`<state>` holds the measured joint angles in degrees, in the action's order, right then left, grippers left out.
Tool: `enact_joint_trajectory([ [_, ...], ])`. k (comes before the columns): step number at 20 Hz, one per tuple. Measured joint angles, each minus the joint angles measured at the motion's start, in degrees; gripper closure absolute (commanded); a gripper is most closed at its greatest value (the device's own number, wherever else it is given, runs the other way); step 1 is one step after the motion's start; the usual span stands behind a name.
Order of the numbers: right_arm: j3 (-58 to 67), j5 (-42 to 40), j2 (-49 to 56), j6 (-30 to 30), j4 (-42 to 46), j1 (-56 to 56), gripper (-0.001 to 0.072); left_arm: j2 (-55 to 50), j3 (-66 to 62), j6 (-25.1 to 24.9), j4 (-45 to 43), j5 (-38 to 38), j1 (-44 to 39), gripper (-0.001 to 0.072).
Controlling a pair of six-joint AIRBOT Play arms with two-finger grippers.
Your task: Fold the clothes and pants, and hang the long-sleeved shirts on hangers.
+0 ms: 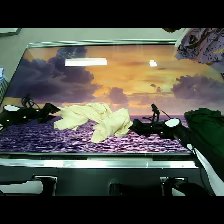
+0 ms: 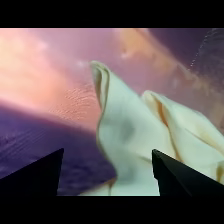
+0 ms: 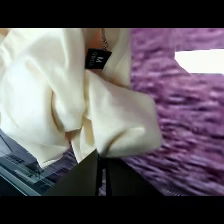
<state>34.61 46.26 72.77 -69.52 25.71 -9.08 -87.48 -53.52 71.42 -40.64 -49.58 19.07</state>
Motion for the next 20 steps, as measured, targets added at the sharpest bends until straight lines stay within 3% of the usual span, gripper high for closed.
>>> enact_joint_trajectory([
  [1, 0.00, 0.00, 0.00, -0.46, 0.44, 0.00, 0.0685, -1.07, -0.46, -0.59, 1.05, 0.92, -1.07, 0.0105],
  [2, 0.00, 0.00, 0.00, -0.85, 0.63, 0.00, 0.0685, -2.05, -0.94, -0.85, 1.97, 1.60, -2.05, 0.0151],
  [3, 0.00, 0.00, 0.00, -1.09, 0.85, 0.00, 0.0685, -2.99, -1.40, -0.96, 2.05, 2.25, -3.04, 0.0476],
  [4, 0.00, 0.00, -0.04, -1.42, 0.98, 0.00, 0.0686, -3.85, -1.84, -0.96, 2.01, 2.93, -3.85, 0.0690],
  [8, 2.03, 0.02, -2.10, -2.29, 2.95, 0.00, 0.0687, -3.89, -6.25, -1.18, 2.05, 1.68, -5.79, 0.0699],
  [10, 6.69, 0.11, -4.50, -5.33, 8.13, 0.00, 0.0688, -1.33, -10.82, -1.07, 1.90, 0.44, -5.77, 0.0699],
  [15, 29.14, 3.34, -10.88, -18.10, 34.34, 0.00, 0.0687, 9.94, -30.32, 5.27, -8.44, -1.31, -5.35, 0.0699],
  [20, 51.21, 9.86, -17.20, -23.08, 55.76, 0.00, 0.0687, 22.91, -46.90, 14.60, -23.47, -3.32, -5.25, 0.0698],
])
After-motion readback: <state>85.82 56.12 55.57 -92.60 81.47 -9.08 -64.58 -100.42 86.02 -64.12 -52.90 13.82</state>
